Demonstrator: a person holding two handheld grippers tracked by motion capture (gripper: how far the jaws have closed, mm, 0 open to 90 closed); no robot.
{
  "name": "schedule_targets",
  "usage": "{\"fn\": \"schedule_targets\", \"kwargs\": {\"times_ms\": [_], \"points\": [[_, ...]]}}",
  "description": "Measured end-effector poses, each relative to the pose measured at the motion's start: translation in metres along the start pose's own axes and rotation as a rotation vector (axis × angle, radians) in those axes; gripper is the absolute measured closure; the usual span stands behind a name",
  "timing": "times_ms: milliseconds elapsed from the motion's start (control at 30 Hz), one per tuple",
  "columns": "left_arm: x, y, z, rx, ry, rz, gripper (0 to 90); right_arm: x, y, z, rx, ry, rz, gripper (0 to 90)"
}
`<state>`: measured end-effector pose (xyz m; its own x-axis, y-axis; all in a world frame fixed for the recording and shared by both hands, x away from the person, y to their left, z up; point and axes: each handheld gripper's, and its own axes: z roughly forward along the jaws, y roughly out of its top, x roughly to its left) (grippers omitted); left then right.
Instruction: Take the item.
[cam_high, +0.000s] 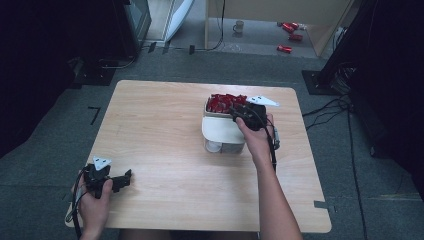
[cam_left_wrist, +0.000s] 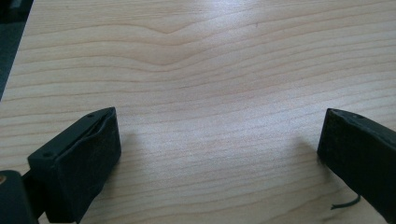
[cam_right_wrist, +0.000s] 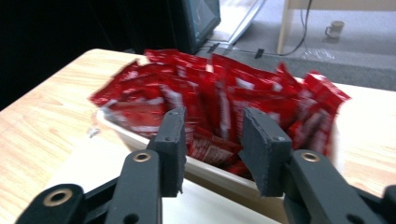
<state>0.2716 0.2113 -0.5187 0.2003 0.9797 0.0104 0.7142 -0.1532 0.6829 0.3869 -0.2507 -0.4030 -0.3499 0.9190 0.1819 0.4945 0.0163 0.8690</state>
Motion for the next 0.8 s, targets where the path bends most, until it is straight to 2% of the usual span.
{"fn": "schedule_targets", "kwargs": {"times_ms": [100, 167, 333, 500, 800], "points": [[0.0, 0.0, 0.0, 0.0, 0.0, 0.0, 0.0, 0.008, 0.001, -0.001, -0.014, 0.021, -0.02, 65.8], [0.0, 0.0, 0.0, 0.0, 0.0, 0.0, 0.0, 0.012, 0.0, -0.001, -0.022, 0.015, -0.032, 67.1], [0.0, 0.0, 0.0, 0.0, 0.0, -0.001, 0.0, 0.009, -0.003, 0.005, 0.011, 0.007, -0.002, 65.8], [0.0, 0.0, 0.0, 0.0, 0.0, 0.0, 0.0, 0.012, -0.003, 0.008, 0.016, -0.021, -0.022, 67.5], [0.0, 0.0, 0.0, 0.0, -0.001, 0.0, 0.0, 0.014, 0.004, -0.003, -0.039, -0.049, -0.019, 68.0]]}}
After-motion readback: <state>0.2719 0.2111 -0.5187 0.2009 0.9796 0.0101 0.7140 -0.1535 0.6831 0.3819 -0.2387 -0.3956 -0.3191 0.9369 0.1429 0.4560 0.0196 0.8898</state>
